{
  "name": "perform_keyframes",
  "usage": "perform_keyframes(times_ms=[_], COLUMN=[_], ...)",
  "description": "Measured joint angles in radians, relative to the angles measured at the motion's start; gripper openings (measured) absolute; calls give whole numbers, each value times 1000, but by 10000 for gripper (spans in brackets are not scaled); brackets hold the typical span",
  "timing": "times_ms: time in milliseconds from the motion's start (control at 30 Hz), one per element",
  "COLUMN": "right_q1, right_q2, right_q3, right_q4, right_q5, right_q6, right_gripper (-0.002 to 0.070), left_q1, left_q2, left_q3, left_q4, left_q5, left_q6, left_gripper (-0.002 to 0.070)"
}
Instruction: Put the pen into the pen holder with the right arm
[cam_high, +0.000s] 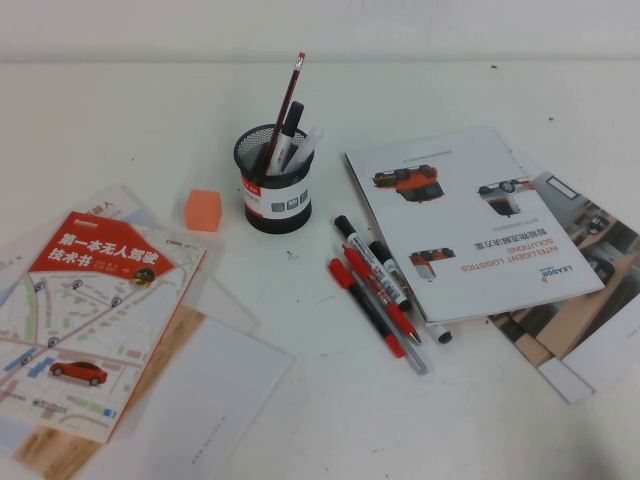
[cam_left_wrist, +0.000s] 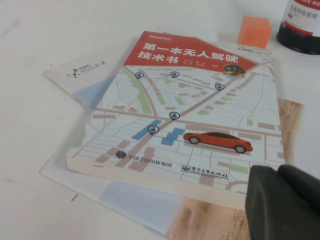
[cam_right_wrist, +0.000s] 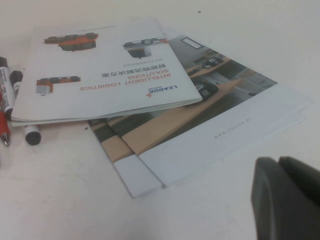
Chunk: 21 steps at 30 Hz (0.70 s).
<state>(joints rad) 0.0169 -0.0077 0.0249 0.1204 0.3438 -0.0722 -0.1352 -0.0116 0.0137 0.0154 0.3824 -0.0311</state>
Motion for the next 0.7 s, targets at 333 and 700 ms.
perform_keyframes(times_ms=[333, 700], right_q1=[0, 0], right_q2=[0, 0], right_q3=[0, 0], right_q4=[0, 121], right_q5=[0, 0], right_q6=[0, 0], right_gripper=[-20, -20], left_q1=[0, 0], left_q2=[0, 0], left_q3=[0, 0], left_q4=[0, 0], left_q5=[0, 0], left_q6=[0, 0], left_gripper=[-3, -3])
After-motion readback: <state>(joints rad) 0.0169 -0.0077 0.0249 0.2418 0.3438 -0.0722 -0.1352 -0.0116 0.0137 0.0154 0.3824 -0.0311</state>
